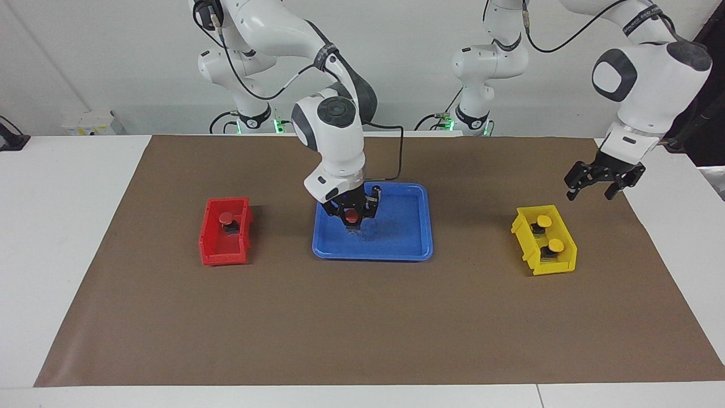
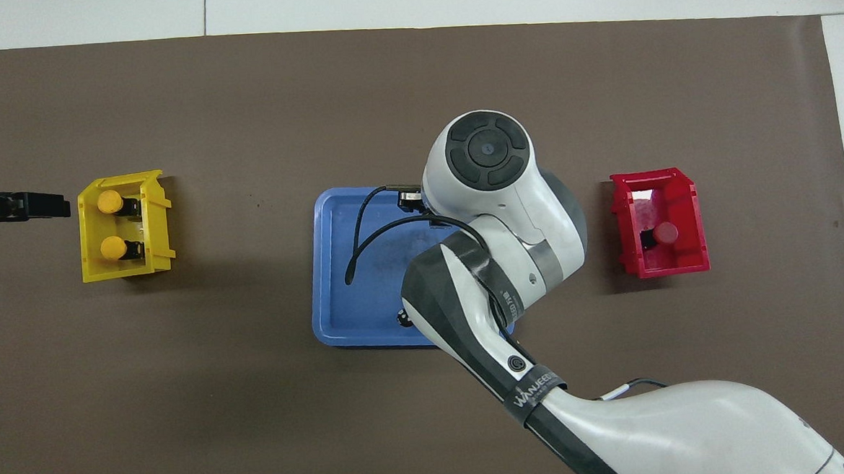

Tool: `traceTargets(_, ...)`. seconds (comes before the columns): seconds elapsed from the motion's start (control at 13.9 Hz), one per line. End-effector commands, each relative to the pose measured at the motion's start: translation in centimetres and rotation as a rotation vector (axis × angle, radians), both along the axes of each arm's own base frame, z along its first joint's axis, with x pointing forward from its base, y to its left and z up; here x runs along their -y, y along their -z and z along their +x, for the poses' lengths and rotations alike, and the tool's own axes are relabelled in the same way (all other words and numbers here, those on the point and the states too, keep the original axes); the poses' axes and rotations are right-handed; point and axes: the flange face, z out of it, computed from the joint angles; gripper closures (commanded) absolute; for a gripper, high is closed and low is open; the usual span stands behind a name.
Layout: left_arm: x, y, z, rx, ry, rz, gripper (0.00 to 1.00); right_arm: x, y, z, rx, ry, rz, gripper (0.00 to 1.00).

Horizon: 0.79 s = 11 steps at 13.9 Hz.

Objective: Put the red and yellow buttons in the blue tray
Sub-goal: 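Place the red button in the tray while the left gripper reaches yellow holder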

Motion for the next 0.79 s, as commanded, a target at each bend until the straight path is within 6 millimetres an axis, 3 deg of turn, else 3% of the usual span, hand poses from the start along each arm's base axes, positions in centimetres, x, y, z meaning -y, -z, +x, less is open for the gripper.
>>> traceTargets(0.0,1.6,4.0,1.8,-0.002,0.001,0.012,0.31,-1.1,1.7,-0.5,0.017,0.019,0.002,0.67)
traceTargets(0.14,3.1,6.1,2.7,0.012,-0.020,0.008,0.40,-1.3,2.3,-0.9,0.023,0.009,-0.005,0.66)
traceTargets(0.43,2.8,8.9,3.7,0.024,-0.025,0.012,0.40,-1.8,4.1,-1.7,0.052,-0.002,-0.003,0.64)
traceTargets(0.72,2.2,9.4,3.9,0.027,-0.036,0.013,0.39,-2.7,5.2,-2.3,0.061,-0.002,0.006,0.60)
